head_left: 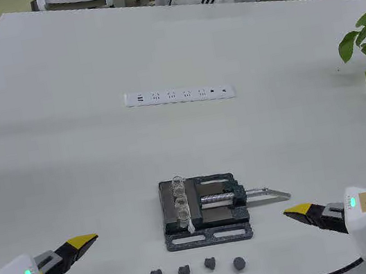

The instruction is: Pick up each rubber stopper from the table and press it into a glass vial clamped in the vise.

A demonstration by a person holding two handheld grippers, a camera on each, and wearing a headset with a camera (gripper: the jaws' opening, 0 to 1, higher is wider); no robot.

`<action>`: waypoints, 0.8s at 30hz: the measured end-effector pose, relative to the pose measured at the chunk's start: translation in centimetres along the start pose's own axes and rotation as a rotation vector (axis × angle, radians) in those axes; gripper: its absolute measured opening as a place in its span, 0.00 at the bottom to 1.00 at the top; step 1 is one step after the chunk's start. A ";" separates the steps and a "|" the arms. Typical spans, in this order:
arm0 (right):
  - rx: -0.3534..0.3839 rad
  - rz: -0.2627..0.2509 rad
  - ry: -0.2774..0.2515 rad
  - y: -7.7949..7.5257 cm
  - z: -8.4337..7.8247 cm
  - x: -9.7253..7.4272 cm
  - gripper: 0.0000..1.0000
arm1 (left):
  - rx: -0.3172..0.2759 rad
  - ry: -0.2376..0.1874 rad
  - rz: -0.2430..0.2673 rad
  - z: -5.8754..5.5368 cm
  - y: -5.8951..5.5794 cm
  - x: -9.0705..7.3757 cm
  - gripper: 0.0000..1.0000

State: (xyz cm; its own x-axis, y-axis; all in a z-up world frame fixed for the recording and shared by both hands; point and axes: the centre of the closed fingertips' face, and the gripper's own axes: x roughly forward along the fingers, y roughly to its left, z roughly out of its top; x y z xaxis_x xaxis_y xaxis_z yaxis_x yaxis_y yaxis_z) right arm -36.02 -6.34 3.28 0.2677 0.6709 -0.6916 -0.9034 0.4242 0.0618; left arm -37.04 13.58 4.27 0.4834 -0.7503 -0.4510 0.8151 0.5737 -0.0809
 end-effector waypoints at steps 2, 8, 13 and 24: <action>-0.002 0.002 0.003 0.0 0.0 0.0 0.85 | 0.000 -0.002 -0.001 0.0 0.0 0.0 0.98; -0.011 0.007 0.009 -0.2 0.1 0.0 0.85 | -0.003 -0.005 -0.001 0.0 -0.1 0.1 0.98; -0.020 0.012 0.015 -0.1 0.3 0.0 0.84 | -0.006 -0.007 0.002 -0.1 0.0 0.0 0.98; -0.061 0.032 0.047 -0.2 1.0 0.2 0.82 | 0.000 -0.008 0.009 -0.2 0.1 -0.1 0.98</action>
State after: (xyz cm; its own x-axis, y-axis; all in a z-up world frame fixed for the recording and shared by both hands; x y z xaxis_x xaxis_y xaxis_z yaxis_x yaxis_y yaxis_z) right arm -35.41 -5.65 3.83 0.2238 0.6534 -0.7231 -0.9305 0.3640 0.0410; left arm -37.08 13.76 4.15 0.4933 -0.7479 -0.4442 0.8108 0.5802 -0.0765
